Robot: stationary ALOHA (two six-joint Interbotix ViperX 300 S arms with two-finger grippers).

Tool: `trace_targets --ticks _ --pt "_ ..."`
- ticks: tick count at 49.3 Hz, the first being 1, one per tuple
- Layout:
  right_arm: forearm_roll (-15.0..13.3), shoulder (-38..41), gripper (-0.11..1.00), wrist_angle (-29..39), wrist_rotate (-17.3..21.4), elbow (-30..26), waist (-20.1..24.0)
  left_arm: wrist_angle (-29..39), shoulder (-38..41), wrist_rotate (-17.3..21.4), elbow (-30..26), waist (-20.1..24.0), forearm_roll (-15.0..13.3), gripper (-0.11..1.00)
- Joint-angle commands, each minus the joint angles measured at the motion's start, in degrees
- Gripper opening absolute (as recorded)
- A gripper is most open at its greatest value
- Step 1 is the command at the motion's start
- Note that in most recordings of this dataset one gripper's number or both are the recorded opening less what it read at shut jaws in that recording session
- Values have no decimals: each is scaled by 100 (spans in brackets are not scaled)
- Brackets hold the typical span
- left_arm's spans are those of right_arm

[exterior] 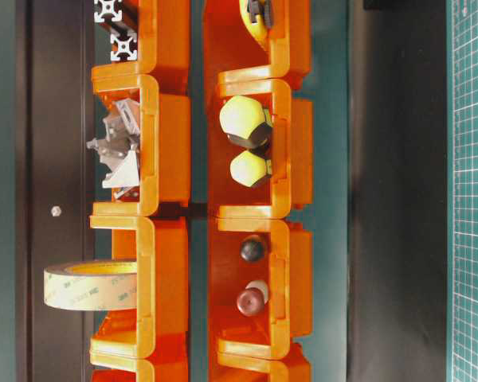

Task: Pick red screwdriver from container rack with left arm.
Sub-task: 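Pull the wooden-handled putty knife out of the rack with the left gripper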

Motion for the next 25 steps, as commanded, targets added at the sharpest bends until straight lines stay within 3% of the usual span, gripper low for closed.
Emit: trace_targets --ticks 1,8,18,25 --pt "9 -26 -1 9 -9 -193 9 -62 -44 -44 -44 18 -9 85" --pt "9 -88 -1 62 -9 -220 18 -185 -35 -44 -26 18 -18 73" --pt "9 -220 -1 211 -9 -290 70 -202 -18 0 -53 18 -18 36" --pt "9 -325 -1 255 -9 -343 114 -123 -9 26 -167 -70 -18 36"
